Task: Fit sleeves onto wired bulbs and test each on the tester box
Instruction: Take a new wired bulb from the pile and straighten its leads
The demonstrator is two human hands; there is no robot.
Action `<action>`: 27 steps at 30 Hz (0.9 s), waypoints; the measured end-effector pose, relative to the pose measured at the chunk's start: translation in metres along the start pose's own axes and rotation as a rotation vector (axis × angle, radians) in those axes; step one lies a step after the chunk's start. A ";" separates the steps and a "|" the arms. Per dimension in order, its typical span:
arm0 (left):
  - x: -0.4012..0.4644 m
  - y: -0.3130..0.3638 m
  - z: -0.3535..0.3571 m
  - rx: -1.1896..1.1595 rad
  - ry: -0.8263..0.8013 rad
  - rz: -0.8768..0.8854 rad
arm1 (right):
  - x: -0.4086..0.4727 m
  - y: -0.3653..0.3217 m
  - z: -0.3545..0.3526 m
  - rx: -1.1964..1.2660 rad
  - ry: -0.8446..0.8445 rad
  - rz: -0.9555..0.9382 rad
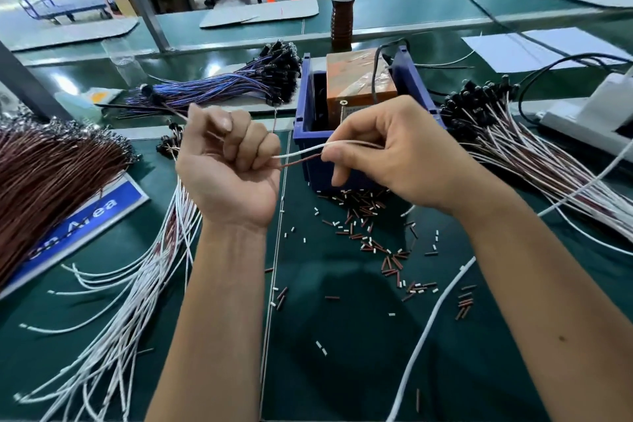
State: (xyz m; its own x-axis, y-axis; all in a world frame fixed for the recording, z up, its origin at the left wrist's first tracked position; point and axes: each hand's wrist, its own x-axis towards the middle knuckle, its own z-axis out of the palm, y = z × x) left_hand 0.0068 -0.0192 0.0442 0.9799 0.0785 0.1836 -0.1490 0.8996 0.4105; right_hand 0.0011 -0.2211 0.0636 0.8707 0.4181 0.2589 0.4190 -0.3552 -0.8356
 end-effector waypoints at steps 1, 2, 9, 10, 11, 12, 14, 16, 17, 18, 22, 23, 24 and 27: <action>-0.002 0.001 -0.003 0.088 -0.057 -0.036 | 0.000 0.000 -0.003 -0.031 0.025 -0.016; -0.004 0.000 -0.006 0.187 -0.118 -0.068 | 0.000 -0.001 -0.006 -0.057 0.045 -0.028; -0.015 -0.024 -0.008 0.818 -0.310 -0.016 | -0.005 0.001 -0.011 -0.138 0.031 -0.075; -0.016 -0.029 -0.007 0.893 -0.338 0.014 | -0.007 0.003 -0.011 -0.144 0.047 -0.079; -0.018 -0.033 -0.008 0.945 -0.365 0.029 | -0.009 0.005 -0.012 -0.150 0.059 -0.079; -0.019 -0.036 -0.008 0.971 -0.388 0.024 | -0.011 0.008 -0.013 -0.155 0.067 -0.074; -0.021 -0.040 -0.011 1.024 -0.414 0.015 | -0.015 0.014 -0.015 -0.166 0.075 -0.056; -0.020 -0.044 -0.017 1.123 -0.419 0.057 | -0.018 0.019 -0.019 -0.169 0.095 -0.042; -0.020 -0.045 -0.020 1.171 -0.415 0.088 | -0.019 0.021 -0.020 -0.161 0.111 -0.044; -0.020 -0.048 -0.023 1.204 -0.411 0.112 | -0.021 0.023 -0.022 -0.149 0.133 -0.051; -0.024 -0.063 -0.027 1.216 -0.402 0.075 | -0.026 0.028 -0.023 -0.123 0.147 -0.052; -0.024 -0.065 -0.028 1.212 -0.393 0.055 | -0.027 0.030 -0.024 -0.117 0.139 -0.044; -0.024 -0.066 -0.029 1.209 -0.379 0.039 | -0.028 0.033 -0.024 -0.105 0.133 -0.038; -0.024 -0.067 -0.032 1.185 -0.350 -0.003 | -0.033 0.039 -0.024 -0.059 0.123 -0.036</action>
State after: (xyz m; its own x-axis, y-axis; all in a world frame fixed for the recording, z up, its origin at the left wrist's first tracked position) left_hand -0.0026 -0.0673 -0.0166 0.9192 -0.2058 0.3356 -0.3541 -0.0594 0.9333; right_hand -0.0048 -0.2684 0.0340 0.8785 0.3272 0.3482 0.4615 -0.3919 -0.7959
